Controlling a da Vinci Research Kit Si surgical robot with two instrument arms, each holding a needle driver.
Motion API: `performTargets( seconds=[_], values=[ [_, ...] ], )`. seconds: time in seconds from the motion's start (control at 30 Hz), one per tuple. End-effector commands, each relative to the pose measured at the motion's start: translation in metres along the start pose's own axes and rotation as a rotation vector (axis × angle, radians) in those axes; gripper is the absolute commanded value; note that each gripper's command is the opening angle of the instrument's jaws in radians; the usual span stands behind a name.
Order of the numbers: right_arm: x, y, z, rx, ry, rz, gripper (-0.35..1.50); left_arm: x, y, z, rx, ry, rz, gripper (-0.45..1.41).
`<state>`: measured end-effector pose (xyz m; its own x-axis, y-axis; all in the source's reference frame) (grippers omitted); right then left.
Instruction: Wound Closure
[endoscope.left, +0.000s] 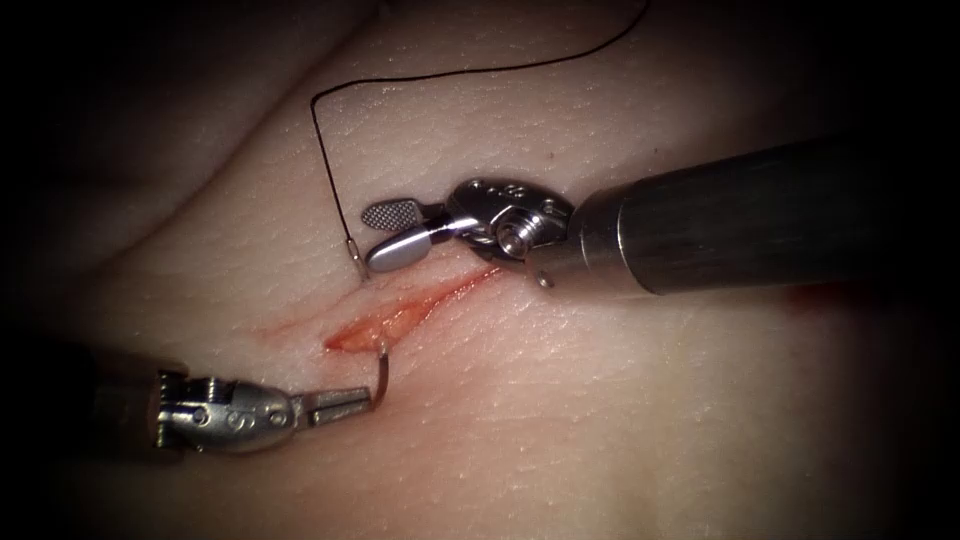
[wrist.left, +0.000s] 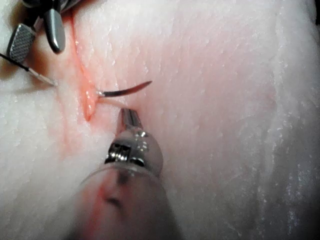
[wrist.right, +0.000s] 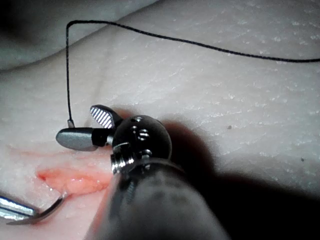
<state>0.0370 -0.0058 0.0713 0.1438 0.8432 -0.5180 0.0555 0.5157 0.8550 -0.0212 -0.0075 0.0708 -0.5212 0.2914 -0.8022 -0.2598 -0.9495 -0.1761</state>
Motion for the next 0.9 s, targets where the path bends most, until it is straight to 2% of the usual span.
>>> performTargets(
  seconds=[0.03, 0.2, 0.23, 0.27, 0.33, 0.53, 0.73, 0.9],
  values=[
    [-0.0007, 0.0001, 0.0006, 0.002, -0.002, 0.000, 0.93, -0.0001, 0.0006, 0.0005, 0.004, 0.019, 0.011, -0.18],
    [-0.0009, 0.0000, 0.0005, 0.004, -0.001, -0.007, 0.84, 0.0013, 0.0001, 0.0005, 0.043, 0.068, 0.053, 0.07],
    [-0.0009, 0.0000, 0.0005, 0.004, -0.001, -0.007, 0.84, 0.0013, 0.0001, 0.0005, 0.043, 0.068, 0.053, 0.07],
    [-0.0009, 0.0000, 0.0005, 0.004, 0.002, -0.007, 0.83, 0.0020, 0.0003, 0.0009, 0.055, 0.074, 0.066, 0.21],
    [-0.0009, 0.0001, 0.0005, 0.003, 0.002, -0.013, 0.83, 0.0022, 0.0004, 0.0010, 0.059, 0.075, 0.070, 0.22],
    [-0.0008, 0.0004, 0.0003, 0.001, 0.002, -0.013, 0.78, 0.0039, 0.0004, 0.0011, 0.073, 0.099, 0.104, 0.47],
    [-0.0012, 0.0003, 0.0004, 0.002, 0.001, -0.016, 0.73, 0.0039, 0.0000, 0.0015, 0.074, 0.099, 0.103, 0.53],
    [-0.0016, 0.0002, 0.0005, -0.002, 0.000, -0.026, 0.61, 0.0036, -0.0007, 0.0025, 0.074, 0.102, 0.105, 0.51]
  ],
)
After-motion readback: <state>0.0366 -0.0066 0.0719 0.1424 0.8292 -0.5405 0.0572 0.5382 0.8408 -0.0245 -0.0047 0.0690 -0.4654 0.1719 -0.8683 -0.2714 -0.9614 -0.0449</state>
